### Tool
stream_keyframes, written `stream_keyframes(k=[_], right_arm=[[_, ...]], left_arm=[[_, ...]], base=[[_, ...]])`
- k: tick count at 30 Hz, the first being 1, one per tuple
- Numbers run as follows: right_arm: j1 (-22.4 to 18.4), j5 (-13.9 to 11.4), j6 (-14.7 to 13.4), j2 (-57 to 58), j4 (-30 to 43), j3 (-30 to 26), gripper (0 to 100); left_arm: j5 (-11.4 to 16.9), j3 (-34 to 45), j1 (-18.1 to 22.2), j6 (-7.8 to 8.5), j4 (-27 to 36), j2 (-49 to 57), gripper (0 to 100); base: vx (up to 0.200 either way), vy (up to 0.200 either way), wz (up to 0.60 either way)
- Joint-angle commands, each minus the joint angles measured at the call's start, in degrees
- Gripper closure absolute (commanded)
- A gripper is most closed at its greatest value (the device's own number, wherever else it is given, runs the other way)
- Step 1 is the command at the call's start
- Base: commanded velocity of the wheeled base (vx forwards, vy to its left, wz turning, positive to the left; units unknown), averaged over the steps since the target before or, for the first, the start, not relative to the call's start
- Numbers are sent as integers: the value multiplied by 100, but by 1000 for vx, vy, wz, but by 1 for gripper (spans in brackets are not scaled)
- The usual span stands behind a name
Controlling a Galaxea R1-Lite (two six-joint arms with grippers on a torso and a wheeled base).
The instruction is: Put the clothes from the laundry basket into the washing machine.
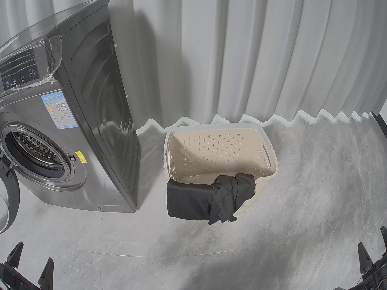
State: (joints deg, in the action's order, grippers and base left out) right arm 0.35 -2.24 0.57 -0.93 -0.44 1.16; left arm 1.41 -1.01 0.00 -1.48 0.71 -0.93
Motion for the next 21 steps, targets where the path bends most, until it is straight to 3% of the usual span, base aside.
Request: stream_keyframes(k=[1, 3, 5, 10, 18, 21], right_arm=[[53, -13, -251, -127, -229, 1229, 0], [53, -66, -295, -628, 0, 1747, 0], [70, -233, -295, -1015, 316, 1923, 0], [53, -813, -277, -2034, 448, 1739, 0], [307, -1182, -163, -3318, 422, 1633, 0], [747, -1208, -172, -4056, 246, 1624, 0]], left_arm=[[-1, 75, 0, -2, 0, 93, 0], [-1, 75, 0, 16, 0, 93, 0], [-1, 75, 0, 16, 0, 93, 0], [-1, 75, 0, 24, -9, 93, 0], [-1, 75, 0, 24, 0, 93, 0], [-1, 84, 0, 33, -9, 93, 0]], base=[[0, 0, 0], [0, 0, 0], [0, 0, 0], [80, 0, 0], [25, 0, 0], [0, 0, 0]])
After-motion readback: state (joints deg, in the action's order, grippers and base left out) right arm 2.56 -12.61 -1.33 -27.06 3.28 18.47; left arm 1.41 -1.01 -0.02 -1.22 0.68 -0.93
